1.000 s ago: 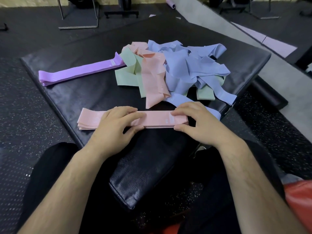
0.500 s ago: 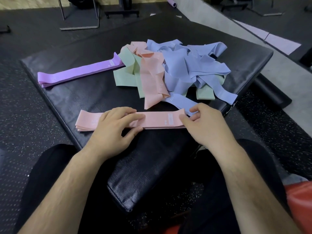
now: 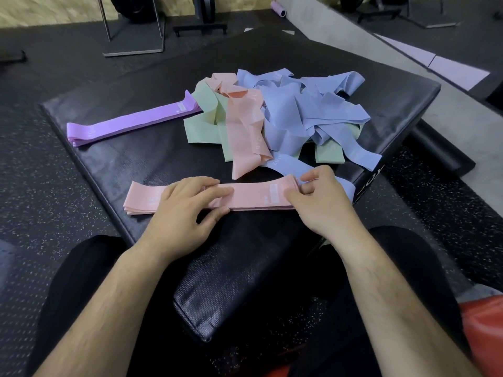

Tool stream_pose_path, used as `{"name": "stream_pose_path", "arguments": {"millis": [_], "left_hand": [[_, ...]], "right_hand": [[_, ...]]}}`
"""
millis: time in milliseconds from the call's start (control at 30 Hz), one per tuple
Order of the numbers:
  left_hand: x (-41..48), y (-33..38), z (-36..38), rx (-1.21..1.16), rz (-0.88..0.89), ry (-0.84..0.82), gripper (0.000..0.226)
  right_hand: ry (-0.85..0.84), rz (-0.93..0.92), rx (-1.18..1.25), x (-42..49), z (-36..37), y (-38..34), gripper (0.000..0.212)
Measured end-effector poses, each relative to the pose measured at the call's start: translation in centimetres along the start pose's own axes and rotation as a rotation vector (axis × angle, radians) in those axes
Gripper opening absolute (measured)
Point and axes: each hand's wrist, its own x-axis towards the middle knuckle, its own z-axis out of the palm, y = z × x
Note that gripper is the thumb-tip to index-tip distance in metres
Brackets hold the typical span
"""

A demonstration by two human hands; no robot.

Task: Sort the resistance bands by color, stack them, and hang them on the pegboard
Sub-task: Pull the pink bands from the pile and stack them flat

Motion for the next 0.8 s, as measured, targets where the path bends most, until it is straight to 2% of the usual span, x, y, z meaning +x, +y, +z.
{"name": "stream_pose_path", "arguments": {"millis": [100, 233, 367, 467, 667, 800], "left_hand": [[-0.1, 0.4, 0.1, 0.005, -0.005, -0.004, 0.043], [0.0, 1.3, 0.2, 0.012, -0.007, -0.015, 0.042], [0.0, 2.0, -0.1, 0.022, -0.028, -0.020, 0.042], [0.4, 2.6, -0.5, 0.006, -0.049, -0.018, 0.045], [5.0, 4.3, -0.3, -0.054, -0.159, 0.061, 0.035], [7.0, 4.5, 0.9, -0.100, -0.282, 0.031, 0.036]], "right_hand": [[0.014, -0.025, 0.062, 0.0, -0.6, 0.0, 0.035], [0.019, -0.114, -0.010, -0.1, -0.8, 0.2, 0.030], [0.067, -0.285, -0.398, 0.0, -0.5, 0.8, 0.021], [0.108, -0.331, -0.524, -0.1, -0.3, 1.1, 0.012], [0.336, -0.437, -0.477, 0.1, 1.6, 0.0, 0.015], [0.374, -0.533, -0.414, 0.7, 3.6, -1.0, 0.015]]}}
